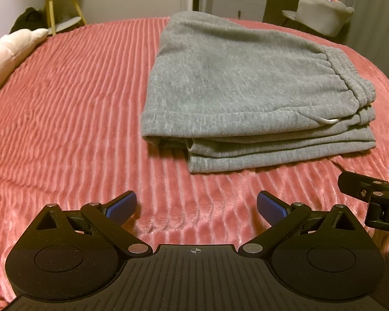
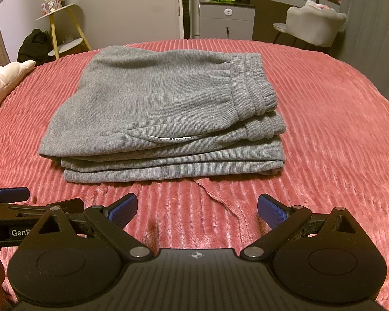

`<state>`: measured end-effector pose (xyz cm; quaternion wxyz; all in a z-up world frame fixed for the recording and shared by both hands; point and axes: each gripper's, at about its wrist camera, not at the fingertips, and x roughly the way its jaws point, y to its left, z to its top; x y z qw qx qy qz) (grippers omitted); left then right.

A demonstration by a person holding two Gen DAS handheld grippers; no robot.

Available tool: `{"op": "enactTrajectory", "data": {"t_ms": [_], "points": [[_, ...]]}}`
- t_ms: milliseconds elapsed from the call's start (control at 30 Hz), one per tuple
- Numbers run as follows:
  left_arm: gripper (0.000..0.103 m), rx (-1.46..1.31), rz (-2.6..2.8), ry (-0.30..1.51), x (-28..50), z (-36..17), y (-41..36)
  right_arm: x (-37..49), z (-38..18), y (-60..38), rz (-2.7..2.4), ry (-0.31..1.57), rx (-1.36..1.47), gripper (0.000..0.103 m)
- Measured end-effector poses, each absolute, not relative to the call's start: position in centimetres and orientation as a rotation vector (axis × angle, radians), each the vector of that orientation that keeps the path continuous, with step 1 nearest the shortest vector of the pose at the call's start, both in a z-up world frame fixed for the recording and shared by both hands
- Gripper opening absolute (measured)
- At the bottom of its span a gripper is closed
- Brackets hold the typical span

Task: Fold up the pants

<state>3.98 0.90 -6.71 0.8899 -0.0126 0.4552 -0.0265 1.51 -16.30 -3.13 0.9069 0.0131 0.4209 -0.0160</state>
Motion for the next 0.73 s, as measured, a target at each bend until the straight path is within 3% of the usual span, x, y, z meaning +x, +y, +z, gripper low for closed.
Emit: {"op": "enactTrajectory", "data": {"t_ms": [733], "points": [[0.103,0.025,-0.069,0.892,3.72,-6.3,0.27,1.49,-3.15,-16.4,-0.033,0.869,0.028,0.099]]}}
